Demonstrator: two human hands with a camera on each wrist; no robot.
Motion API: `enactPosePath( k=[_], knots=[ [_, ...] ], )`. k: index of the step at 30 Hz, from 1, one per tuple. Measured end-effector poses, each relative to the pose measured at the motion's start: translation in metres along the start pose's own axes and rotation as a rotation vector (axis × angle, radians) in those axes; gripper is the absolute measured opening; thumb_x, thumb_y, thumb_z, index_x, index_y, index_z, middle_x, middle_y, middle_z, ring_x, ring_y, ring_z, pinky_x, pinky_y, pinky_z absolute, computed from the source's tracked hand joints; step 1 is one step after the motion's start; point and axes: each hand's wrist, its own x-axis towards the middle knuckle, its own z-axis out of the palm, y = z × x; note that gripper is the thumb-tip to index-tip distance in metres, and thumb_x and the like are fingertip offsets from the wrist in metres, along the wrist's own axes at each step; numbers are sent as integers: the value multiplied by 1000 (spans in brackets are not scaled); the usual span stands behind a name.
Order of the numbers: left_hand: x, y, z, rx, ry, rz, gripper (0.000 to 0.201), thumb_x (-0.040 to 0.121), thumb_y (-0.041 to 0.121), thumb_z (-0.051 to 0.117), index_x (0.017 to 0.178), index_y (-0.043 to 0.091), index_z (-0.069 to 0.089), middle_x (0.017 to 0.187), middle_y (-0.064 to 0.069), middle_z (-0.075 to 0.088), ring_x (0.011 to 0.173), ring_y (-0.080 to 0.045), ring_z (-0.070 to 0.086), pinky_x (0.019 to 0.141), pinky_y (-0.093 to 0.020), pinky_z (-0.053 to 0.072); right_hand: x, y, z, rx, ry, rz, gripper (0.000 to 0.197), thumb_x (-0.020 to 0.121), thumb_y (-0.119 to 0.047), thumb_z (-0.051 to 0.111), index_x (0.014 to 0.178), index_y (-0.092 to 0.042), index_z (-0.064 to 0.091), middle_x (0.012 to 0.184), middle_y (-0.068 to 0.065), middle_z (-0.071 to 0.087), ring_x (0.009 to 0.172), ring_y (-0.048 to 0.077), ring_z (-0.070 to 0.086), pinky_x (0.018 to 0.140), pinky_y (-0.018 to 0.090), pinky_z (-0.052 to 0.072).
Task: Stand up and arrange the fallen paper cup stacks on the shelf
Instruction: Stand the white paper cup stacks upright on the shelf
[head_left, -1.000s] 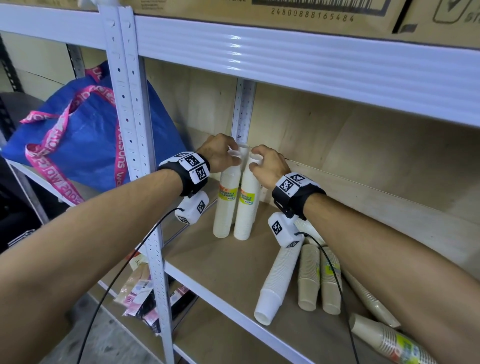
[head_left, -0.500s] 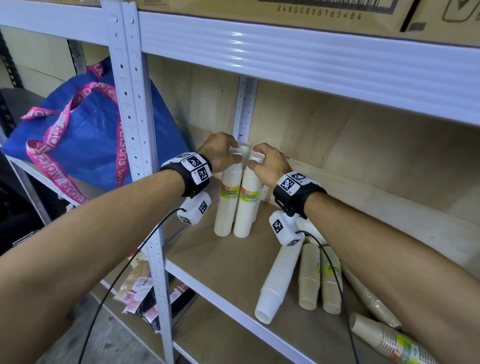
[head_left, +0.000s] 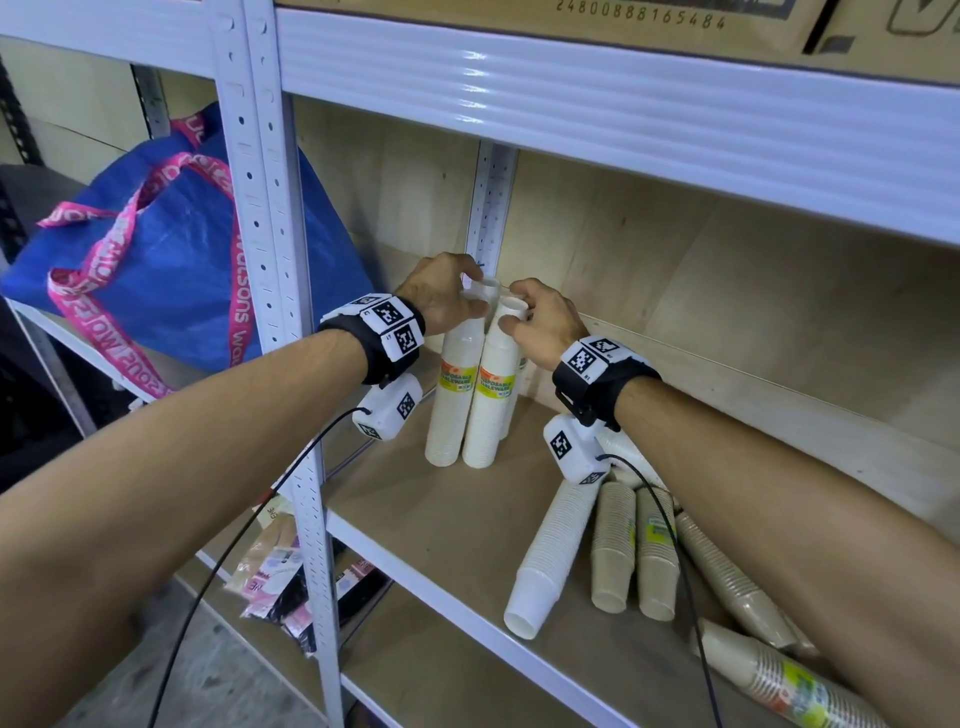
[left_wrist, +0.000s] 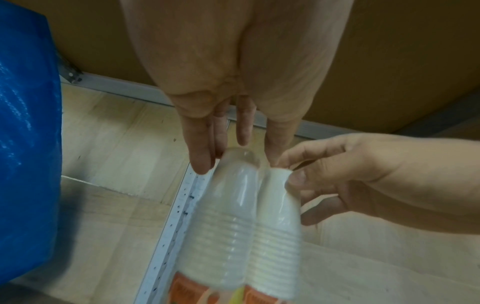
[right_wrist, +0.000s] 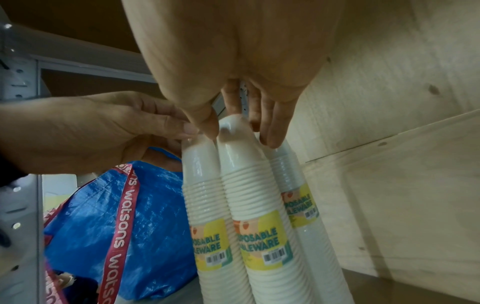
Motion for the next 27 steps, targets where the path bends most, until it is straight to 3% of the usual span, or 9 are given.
enactPosePath(
  k=[2,6,10,14,17,23,27],
  knots=[
    [-1,6,-5,5,36,31,50,82,34,76,127,20,58,113,-4,63,102,-22,60,86,-33,52,0,2,-9,7,14,12,47,88,-21,63,133,-17,52,126,7,59,107,25,60,89,32,49],
    [-7,26,-15,-61,88,81,53,82,37,76,129,23,56,108,-3,65,95,-19,63,83,-29,53,-2,13,-36,-6,44,35,49,90,-28,63,137,-19,51,129,6,56,112,23,57,83,24,42],
    [-20,42,-8,-85,76,126,52,81,40,76,127,22,59,100,-4,70,100,-21,64,92,-35,52,-10,36,-68,-9,118,108,47,91,-27,64,136,-20,52,133,7,55,114,21,56,84,21,39],
    [-37,54,18,-125,-24,130,47,82,38,75,123,21,60,92,0,70,95,-19,64,93,-36,52,-28,71,-92,-69,120,189,49,91,-26,65,137,-19,50,137,8,52,119,22,54,87,21,37],
    [-53,60,42,-163,-137,129,45,84,32,75,123,19,59,95,-4,70,92,-19,66,89,-32,52,-46,104,-99,-117,103,256,50,88,-26,68,134,-19,52,135,8,53,118,24,55,88,22,38],
    [-91,43,96,-107,-301,80,52,80,41,76,125,25,57,99,2,69,99,-17,65,89,-32,51,-88,179,-103,-207,14,441,59,83,-26,74,136,-19,51,141,9,48,123,27,52,90,25,39],
    [-121,32,120,-101,-376,72,51,81,34,78,126,26,57,95,15,59,99,-12,60,78,-19,46,-116,217,-100,-282,-58,500,67,82,-27,75,141,-18,45,146,11,43,129,28,47,96,28,40]
  ],
)
